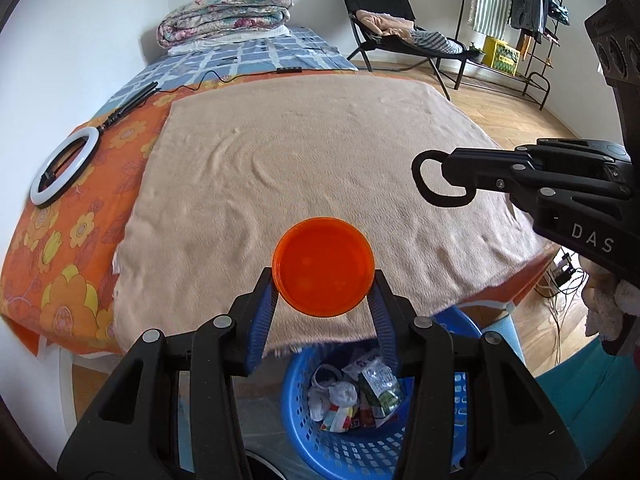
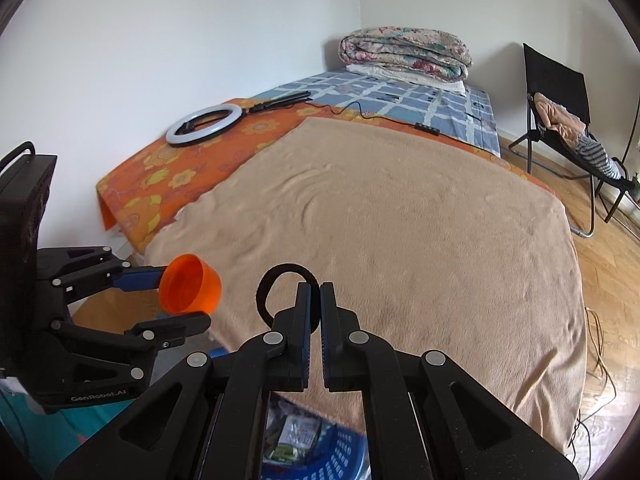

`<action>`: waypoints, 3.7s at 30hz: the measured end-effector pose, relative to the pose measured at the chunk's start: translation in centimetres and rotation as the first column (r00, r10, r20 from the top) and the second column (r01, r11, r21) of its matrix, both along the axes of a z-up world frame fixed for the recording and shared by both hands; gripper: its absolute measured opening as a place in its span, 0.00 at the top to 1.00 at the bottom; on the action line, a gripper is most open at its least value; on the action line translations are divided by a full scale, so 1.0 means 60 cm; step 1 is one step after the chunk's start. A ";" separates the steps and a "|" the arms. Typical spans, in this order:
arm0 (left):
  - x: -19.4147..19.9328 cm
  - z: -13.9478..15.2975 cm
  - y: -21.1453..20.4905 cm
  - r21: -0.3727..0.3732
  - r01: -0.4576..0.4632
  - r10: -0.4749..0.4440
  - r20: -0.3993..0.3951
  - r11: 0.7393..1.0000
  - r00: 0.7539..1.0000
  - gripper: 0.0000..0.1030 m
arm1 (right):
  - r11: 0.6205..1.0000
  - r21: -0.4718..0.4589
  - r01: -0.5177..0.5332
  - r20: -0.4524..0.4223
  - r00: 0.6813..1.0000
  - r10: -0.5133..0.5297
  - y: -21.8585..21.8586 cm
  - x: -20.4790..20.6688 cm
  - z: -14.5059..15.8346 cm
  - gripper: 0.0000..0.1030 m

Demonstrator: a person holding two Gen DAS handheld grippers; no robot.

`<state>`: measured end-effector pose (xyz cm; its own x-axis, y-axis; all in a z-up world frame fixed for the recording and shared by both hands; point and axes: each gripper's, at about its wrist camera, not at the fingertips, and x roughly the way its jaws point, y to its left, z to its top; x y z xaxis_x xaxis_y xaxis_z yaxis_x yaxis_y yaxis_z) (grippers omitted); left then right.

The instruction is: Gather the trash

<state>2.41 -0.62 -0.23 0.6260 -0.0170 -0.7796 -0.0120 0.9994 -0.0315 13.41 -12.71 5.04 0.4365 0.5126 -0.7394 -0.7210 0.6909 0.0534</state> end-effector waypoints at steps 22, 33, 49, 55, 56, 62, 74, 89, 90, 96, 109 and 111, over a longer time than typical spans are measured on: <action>-0.095 -0.129 -0.062 -0.067 0.065 -0.076 -0.180 0.996 0.981 0.55 | 0.995 -0.096 -0.022 -0.172 0.985 0.005 -0.087 -0.101 -0.130 0.97; -0.097 -0.146 -0.075 -0.045 0.085 -0.092 -0.200 0.995 0.975 0.55 | 0.997 -0.071 -0.007 -0.232 0.973 -0.010 -0.093 -0.109 -0.154 0.97; -0.092 -0.144 -0.060 -0.044 0.038 -0.045 -0.193 0.998 0.980 0.46 | 0.997 -0.076 0.015 -0.226 0.974 -0.032 -0.100 -0.104 -0.156 0.64; -0.090 -0.134 -0.050 -0.051 0.013 -0.021 -0.174 0.999 0.985 0.41 | 0.997 -0.068 0.038 -0.206 0.977 -0.051 -0.105 -0.102 -0.148 0.59; -0.090 -0.132 -0.048 -0.053 0.007 -0.016 -0.167 0.999 0.986 0.37 | 0.997 -0.068 0.041 -0.205 0.977 -0.055 -0.106 -0.101 -0.147 0.59; -0.089 -0.114 -0.040 -0.050 -0.012 0.005 -0.137 0.999 0.991 0.33 | 0.996 -0.063 0.066 -0.182 0.980 -0.077 -0.109 -0.100 -0.138 0.45; -0.084 -0.067 -0.037 -0.050 -0.038 0.036 -0.054 0.998 0.998 0.23 | 0.991 -0.022 0.134 -0.145 0.980 -0.135 -0.119 -0.083 -0.105 0.29; -0.070 0.006 -0.028 -0.083 -0.066 0.070 0.053 0.994 0.996 0.12 | 0.978 0.038 0.204 -0.118 0.973 -0.198 -0.130 -0.046 -0.050 0.28; -0.068 0.013 -0.027 -0.085 -0.068 0.074 0.065 0.994 0.995 0.11 | 0.978 0.044 0.206 -0.113 0.973 -0.200 -0.130 -0.043 -0.045 0.28; -0.042 0.062 -0.016 -0.072 -0.080 0.089 0.137 0.994 0.987 0.11 | 0.976 0.065 0.210 -0.062 0.977 -0.206 -0.124 -0.018 -0.009 0.27; 0.032 0.132 0.001 -0.033 -0.116 0.121 0.255 0.993 0.959 0.02 | 0.966 0.101 0.236 0.024 0.971 -0.240 -0.104 0.050 0.027 0.22; 0.040 0.132 0.006 -0.038 -0.122 0.127 0.259 0.992 0.957 0.02 | 0.964 0.103 0.245 0.021 0.969 -0.248 -0.102 0.062 0.024 0.22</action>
